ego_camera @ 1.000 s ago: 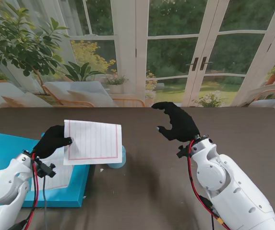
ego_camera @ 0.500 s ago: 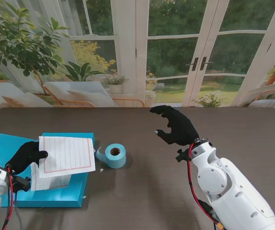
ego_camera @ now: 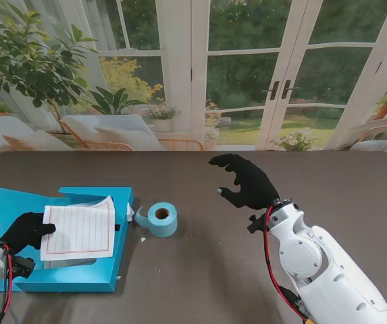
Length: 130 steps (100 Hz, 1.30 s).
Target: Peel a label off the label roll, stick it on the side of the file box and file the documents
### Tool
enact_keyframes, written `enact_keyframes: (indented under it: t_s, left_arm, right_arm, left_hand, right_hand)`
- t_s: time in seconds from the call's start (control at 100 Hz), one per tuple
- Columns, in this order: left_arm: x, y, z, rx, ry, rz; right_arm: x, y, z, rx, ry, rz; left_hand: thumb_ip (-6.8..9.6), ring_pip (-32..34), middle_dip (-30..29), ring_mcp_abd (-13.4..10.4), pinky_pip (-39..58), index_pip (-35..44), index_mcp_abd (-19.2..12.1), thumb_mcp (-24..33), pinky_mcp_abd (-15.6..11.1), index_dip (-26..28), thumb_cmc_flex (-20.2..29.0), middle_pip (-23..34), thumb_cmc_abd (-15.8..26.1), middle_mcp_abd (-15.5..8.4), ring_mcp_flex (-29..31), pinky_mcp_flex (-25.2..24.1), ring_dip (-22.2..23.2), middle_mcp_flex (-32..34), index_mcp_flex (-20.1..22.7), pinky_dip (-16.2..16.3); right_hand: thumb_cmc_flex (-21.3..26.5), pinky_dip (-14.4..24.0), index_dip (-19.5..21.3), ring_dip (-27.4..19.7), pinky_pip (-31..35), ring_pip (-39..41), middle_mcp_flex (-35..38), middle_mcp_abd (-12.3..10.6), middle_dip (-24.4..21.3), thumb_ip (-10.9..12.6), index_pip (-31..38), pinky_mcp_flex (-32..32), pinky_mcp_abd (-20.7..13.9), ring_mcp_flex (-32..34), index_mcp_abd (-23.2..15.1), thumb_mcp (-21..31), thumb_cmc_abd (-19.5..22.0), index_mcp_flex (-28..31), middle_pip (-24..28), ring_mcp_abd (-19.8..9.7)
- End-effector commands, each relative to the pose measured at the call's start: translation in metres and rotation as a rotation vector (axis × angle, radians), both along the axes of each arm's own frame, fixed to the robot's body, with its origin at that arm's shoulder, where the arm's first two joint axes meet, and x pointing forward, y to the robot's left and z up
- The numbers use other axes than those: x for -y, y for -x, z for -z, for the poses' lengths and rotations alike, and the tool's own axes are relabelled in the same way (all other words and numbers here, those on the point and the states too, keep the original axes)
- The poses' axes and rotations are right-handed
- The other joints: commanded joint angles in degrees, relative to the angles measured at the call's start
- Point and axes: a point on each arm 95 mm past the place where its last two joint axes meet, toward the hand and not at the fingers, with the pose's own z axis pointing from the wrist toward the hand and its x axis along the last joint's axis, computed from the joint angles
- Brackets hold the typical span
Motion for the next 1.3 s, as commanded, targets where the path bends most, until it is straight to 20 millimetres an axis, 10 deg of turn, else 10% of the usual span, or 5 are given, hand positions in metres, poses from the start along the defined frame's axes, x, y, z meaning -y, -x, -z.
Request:
enact_keyframes:
  t_s: [0.0,0.26,0.78,0.92,1.29]
  left_arm:
    - [0.0,0.001,0.006,-0.025,-0.002,-0.009]
    - [-0.005,-0.003,0.015,-0.049,-0.07,-0.086]
    - [0.001,-0.021,0.019,-0.104,-0.246,-0.09]
    - [0.006,-0.024,0.019,-0.124,-0.247,-0.065]
    - [0.014,-0.018,0.001,-0.218,-0.298,0.002]
  right_arm:
    - [-0.002,0.003,0.004,-0.015,0.006,-0.013]
    - [-0.001,0.004,0.008,-0.031,0.006,-0.012]
    - [0.002,0.007,0.011,-0.063,0.003,-0.006]
    - [0.003,0.006,0.012,-0.067,0.001,-0.005]
    - [0.004,0.005,0.012,-0.073,-0.006,-0.002]
  left_hand:
    - [-1.81,2.1,1.3,1.0,1.5,2.5,1.8,2.3,-2.2,1.7,5.2,0.3,-1.5,-5.0,-1.0,-1.0,0.9,0.6,-1.7,1.2]
    - [-3.35,1.4,2.0,1.6,0.8,2.3,1.4,3.1,-2.2,2.6,5.9,-0.4,-1.5,-4.2,-2.8,-2.1,1.0,-2.2,-4.4,2.2]
    - [7.06,-11.5,3.8,3.2,-9.0,-19.1,5.6,7.3,-7.8,4.2,1.1,-15.5,2.5,1.8,-20.4,-17.2,0.5,-19.0,-15.7,4.4]
    - [10.73,-20.9,-7.3,4.4,-13.6,-30.9,6.9,2.0,-9.4,6.2,0.5,-17.3,6.2,4.6,-27.0,-24.5,-3.2,-27.1,-16.1,-0.4]
    - [6.83,-45.1,-35.5,4.2,-31.6,-47.6,7.9,-3.6,-11.6,-1.8,-0.5,-28.6,9.3,6.9,-38.2,-32.4,-15.4,-35.6,-16.4,-10.4]
  right_hand:
    - [-1.4,1.2,-0.3,-0.4,-1.2,-0.5,0.6,-0.1,-0.5,0.5,-0.7,-26.1,-1.6,0.6,-1.4,-0.7,1.5,0.0,-0.7,-0.8]
    - [-1.5,1.3,-0.2,-0.3,-1.2,-0.4,0.6,0.0,-0.5,0.6,-0.8,-26.2,-1.7,0.7,-1.2,-0.8,2.0,-0.1,-0.7,-0.8]
    - [-1.7,1.4,-0.1,-0.2,-1.3,-0.2,0.6,0.4,-0.4,0.7,-0.7,-26.3,-1.6,1.0,-0.4,-1.2,3.0,-0.3,-0.7,-0.7]
    - [-1.6,1.4,0.0,-0.2,-1.4,-0.2,0.5,0.5,-0.4,0.7,-0.6,-26.2,-1.6,1.2,0.2,-1.2,3.2,-0.5,-0.7,-0.6]
    - [-1.7,1.5,0.0,-0.2,-1.6,-0.2,0.4,0.8,-0.4,0.8,-0.4,-26.4,-1.6,1.1,0.8,-1.3,3.5,-0.7,-0.7,-0.6]
